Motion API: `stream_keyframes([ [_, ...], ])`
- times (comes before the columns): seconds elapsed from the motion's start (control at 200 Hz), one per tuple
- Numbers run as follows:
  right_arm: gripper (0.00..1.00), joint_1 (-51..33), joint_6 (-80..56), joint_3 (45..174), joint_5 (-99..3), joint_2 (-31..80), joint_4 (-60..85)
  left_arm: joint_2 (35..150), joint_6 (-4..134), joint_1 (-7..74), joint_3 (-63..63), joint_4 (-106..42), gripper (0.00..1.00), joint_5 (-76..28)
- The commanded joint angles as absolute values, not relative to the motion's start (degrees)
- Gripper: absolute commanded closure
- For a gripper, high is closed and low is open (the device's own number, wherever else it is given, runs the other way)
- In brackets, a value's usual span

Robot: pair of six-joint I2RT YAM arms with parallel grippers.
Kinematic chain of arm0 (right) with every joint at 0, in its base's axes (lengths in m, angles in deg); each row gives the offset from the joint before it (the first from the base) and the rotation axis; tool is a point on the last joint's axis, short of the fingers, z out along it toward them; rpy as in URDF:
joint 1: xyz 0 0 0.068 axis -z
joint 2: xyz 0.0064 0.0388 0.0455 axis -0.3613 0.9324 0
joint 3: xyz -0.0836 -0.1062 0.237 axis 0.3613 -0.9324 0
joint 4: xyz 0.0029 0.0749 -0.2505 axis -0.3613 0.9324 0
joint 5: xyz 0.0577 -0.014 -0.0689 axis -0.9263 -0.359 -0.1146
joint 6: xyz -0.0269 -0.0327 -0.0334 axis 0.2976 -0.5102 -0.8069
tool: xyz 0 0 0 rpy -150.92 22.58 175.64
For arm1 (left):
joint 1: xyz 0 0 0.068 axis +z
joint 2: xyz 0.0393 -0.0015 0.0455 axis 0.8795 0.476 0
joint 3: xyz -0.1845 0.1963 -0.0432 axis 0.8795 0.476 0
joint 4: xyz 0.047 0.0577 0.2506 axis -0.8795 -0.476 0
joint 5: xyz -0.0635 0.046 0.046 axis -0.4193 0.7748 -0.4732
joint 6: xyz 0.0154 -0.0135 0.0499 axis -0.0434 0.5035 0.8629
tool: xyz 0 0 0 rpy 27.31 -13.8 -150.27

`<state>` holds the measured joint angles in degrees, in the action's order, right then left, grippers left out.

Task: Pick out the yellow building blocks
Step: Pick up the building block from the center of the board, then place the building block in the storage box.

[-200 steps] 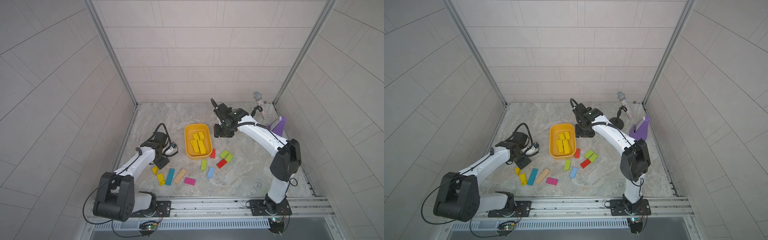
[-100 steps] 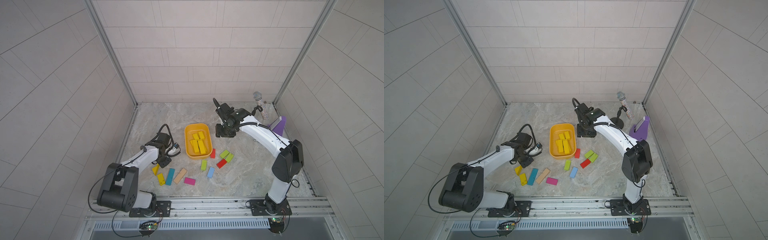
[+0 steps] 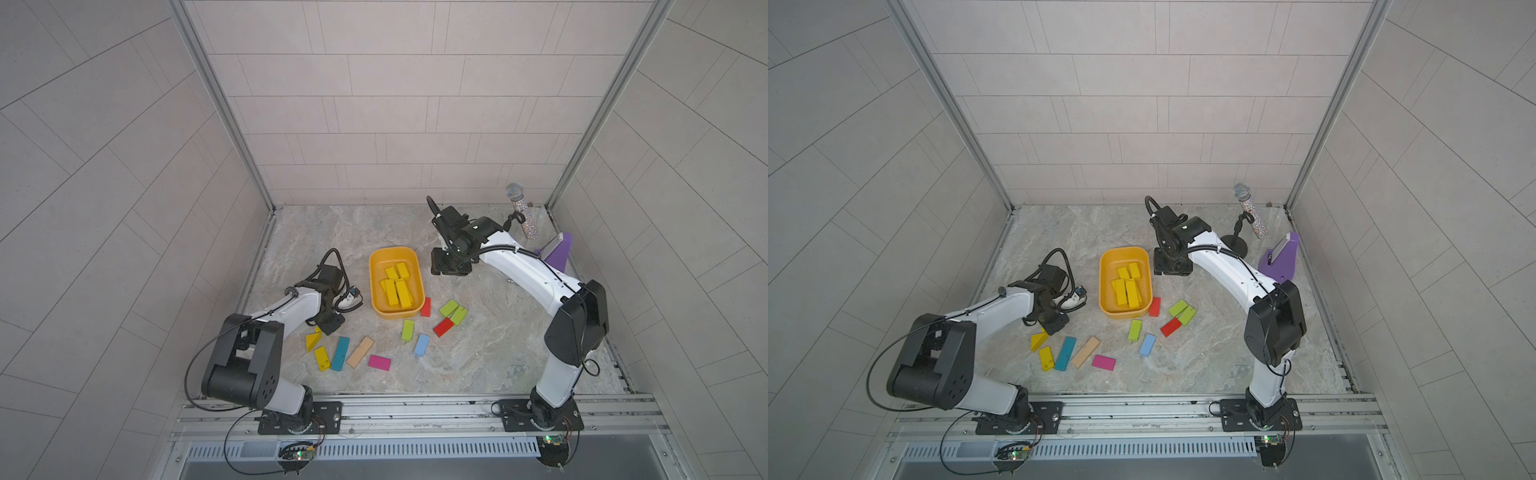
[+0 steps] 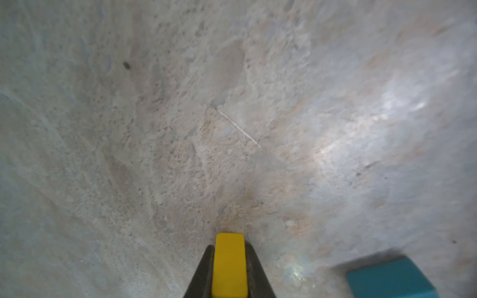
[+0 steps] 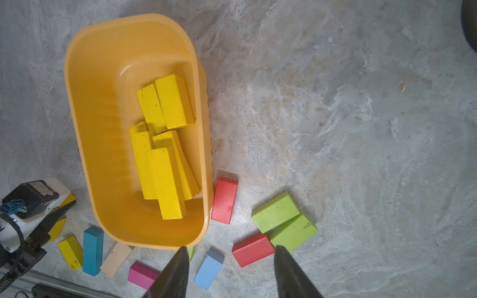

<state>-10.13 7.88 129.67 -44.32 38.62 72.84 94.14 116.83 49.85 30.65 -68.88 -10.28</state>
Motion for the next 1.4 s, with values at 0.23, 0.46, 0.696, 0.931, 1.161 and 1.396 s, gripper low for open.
stream_keyframes([
  [0.23, 0.45, -9.67, 8.83, 129.46, -44.2, 37.22, 73.43, 90.76, 118.1, 49.73, 26.23, -72.44, 0.98, -7.08],
  [0.46, 0.45, -9.68, 9.82, 128.9, -45.0, 36.96, 72.4, 81.33, 110.82, 49.71, 23.28, -71.01, 1.0, -11.58],
  [0.696, 0.45, -9.67, 10.81, 128.24, -45.53, 36.61, 71.49, 73.33, 84.6, 48.73, 24.8, -55.41, 1.0, -23.79],
  [0.931, 0.46, -9.72, 11.6, 126.58, -44.91, 35.64, 70.88, 77.74, 66.65, 42.97, 22.68, -48.36, 1.0, -25.74],
  [1.161, 0.46, -9.67, 12.04, 125.69, -44.34, 34.79, 70.83, 85.26, 53.65, 37.44, 20.47, -41.78, 1.0, -24.72],
  [1.396, 0.46, -9.75, 12.39, 124.23, -43.69, 33.54, 70.7, 92.73, 56.26, 31.16, 14.59, -47.96, 1.0, -12.23],
])
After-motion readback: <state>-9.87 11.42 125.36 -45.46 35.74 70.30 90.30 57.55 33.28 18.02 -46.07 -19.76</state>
